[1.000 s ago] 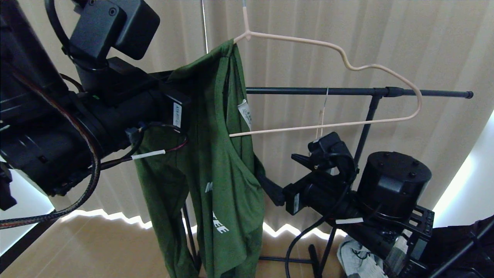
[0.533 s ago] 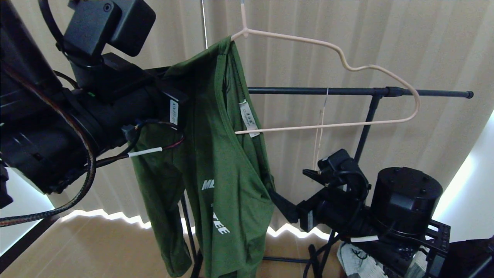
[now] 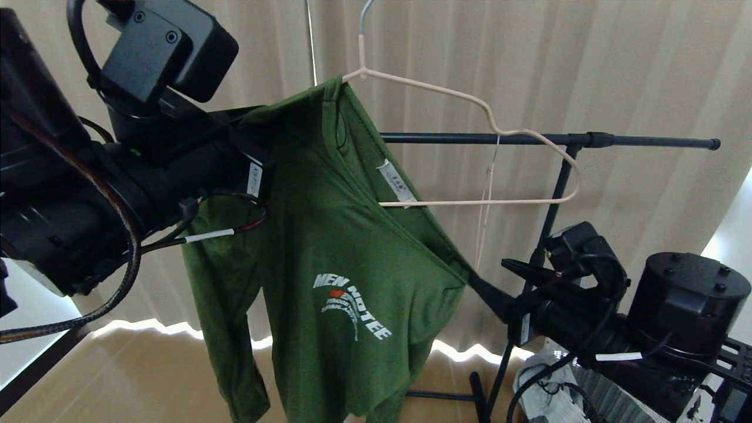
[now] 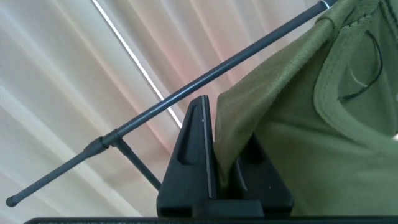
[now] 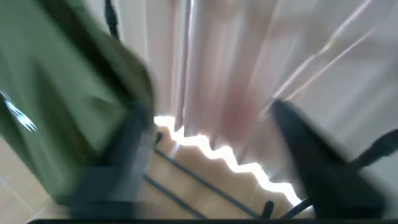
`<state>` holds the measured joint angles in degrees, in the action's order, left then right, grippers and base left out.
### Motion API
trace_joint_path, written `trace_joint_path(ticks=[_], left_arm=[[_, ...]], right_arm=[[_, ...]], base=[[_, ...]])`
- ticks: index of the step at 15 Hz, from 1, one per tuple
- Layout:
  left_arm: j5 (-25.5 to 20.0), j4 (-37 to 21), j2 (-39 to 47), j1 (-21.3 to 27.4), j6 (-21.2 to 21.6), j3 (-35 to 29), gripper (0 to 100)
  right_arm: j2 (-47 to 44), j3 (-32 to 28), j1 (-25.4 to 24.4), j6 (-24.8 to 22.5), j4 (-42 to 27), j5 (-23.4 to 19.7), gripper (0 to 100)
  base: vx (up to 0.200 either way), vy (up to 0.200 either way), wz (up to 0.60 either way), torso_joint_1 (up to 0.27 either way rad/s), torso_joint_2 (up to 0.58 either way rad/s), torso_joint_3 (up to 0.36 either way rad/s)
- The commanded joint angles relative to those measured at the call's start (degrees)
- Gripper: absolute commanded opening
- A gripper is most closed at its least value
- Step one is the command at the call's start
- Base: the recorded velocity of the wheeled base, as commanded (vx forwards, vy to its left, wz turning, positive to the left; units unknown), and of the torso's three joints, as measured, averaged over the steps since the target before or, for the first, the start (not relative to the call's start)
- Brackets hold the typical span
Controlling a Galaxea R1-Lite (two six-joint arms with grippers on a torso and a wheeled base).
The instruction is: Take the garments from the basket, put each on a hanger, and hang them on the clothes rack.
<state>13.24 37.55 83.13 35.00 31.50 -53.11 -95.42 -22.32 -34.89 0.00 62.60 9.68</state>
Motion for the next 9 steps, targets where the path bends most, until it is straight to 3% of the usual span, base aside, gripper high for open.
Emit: trace_joint_path(ticks=[1,5,9], left_arm=[[0.03,0.07,-0.42,-0.02,0.23,1.35,0],[0.03,0.07,-3.24,-0.28,1.9,6.44,0],[-0.32,0.07,-5.34,-4.85,6.2,10.84,0]], right_arm=[[1.11,-0.27,3.34,-1.49,0.07,-0.01,0],[1.11,-4.13,9.14,-2.72,-0.02,-0.1,0],[1.02,-7.65,10.46,-2.81,-0.2,-0.54,0]], base=[[0.0,0.0,0.0,0.0,0.0,0.0],[0.0,0.0,0.0,0.0,0.0,0.0],[0.0,0.0,0.0,0.0,0.0,0.0]])
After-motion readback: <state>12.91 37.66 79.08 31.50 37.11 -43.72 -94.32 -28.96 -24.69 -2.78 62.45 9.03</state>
